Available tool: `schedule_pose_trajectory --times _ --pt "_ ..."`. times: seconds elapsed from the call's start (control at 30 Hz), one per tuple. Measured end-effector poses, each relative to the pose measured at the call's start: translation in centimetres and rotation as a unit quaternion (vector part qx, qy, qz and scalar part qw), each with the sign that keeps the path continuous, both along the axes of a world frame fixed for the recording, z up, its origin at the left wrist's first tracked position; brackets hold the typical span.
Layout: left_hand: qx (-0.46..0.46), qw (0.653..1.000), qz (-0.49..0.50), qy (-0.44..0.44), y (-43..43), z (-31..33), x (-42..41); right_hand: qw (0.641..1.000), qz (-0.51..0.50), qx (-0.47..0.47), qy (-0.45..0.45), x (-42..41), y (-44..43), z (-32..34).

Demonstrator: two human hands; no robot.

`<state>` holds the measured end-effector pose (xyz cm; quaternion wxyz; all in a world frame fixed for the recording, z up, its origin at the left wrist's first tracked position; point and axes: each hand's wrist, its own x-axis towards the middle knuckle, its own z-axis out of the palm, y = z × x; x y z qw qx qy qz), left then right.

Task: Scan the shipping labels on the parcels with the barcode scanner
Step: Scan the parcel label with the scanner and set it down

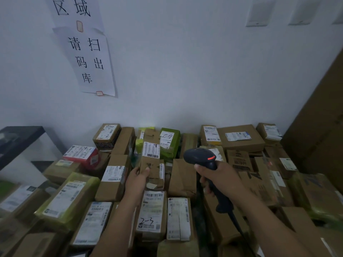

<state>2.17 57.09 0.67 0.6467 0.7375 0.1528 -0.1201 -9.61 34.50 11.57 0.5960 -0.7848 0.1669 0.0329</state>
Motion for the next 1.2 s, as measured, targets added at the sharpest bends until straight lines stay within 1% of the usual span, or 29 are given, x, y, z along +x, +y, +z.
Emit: schedule_pose_trajectory --times 0.2,0.3,0.37,0.43,0.5,0.57,0.67,0.7,0.77,0.83,0.87,0.93,1.0,1.03,1.1,1.2 --pt "0.060 0.997 -0.046 -0.001 -0.2 -0.7 5.3 0.999 -0.015 -0.029 0.012 5.1 0.8 -2.2" --pt "0.140 0.986 -0.083 -0.022 -0.1 -1.9 7.0 0.999 -0.036 -0.022 0.012 7.1 0.4 -3.5" --pt "0.192 0.976 -0.088 -0.049 -0.1 -2.7 7.7 0.998 -0.050 -0.021 0.010 8.1 -0.2 -4.2" --pt "0.251 0.957 -0.087 -0.118 -0.3 -3.0 8.2 0.998 -0.062 -0.029 0.013 8.8 -0.9 -4.6" --pt "0.321 0.920 -0.099 -0.201 -1.2 -3.1 8.7 0.997 -0.077 -0.016 0.014 9.5 -1.7 -5.1" --pt "0.362 0.893 -0.094 -0.250 -3.0 -2.9 8.9 0.996 -0.092 -0.006 0.016 10.2 -2.5 -5.7" --pt "0.361 0.866 -0.104 -0.330 -7.1 -2.8 9.8 0.991 -0.130 0.012 0.020 11.6 -4.1 -6.8" --pt "0.345 0.866 -0.118 -0.343 -8.5 -3.0 10.6 0.989 -0.144 0.018 0.022 12.2 -4.7 -7.3" --pt "0.319 0.874 -0.168 -0.326 -11.5 -3.8 12.2 0.986 -0.164 0.026 0.028 13.2 -6.0 -8.3" --pt "0.319 0.872 -0.235 -0.288 -14.0 -5.5 14.1 0.980 -0.189 0.045 0.032 14.1 -7.3 -9.5" --pt "0.327 0.868 -0.265 -0.263 -15.3 -6.7 15.1 0.978 -0.197 0.054 0.033 14.5 -8.0 -10.0" --pt "0.368 0.849 -0.304 -0.226 -17.3 -10.2 17.7 0.977 -0.200 0.071 0.030 15.3 -9.2 -10.9" --pt "0.392 0.850 -0.308 -0.169 -19.3 -13.6 20.4 0.975 -0.203 0.084 0.025 15.9 -10.2 -11.8" --pt "0.411 0.845 -0.308 -0.152 -20.2 -14.4 21.3 0.975 -0.206 0.085 0.027 16.2 -10.7 -12.2" --pt "0.430 0.836 -0.310 -0.143 -21.9 -14.0 21.9 0.972 -0.214 0.091 0.032 16.5 -11.3 -12.9" --pt "0.417 0.853 -0.297 -0.101 -24.0 -13.7 22.5 0.968 -0.219 0.113 0.043 16.7 -11.9 -13.7"
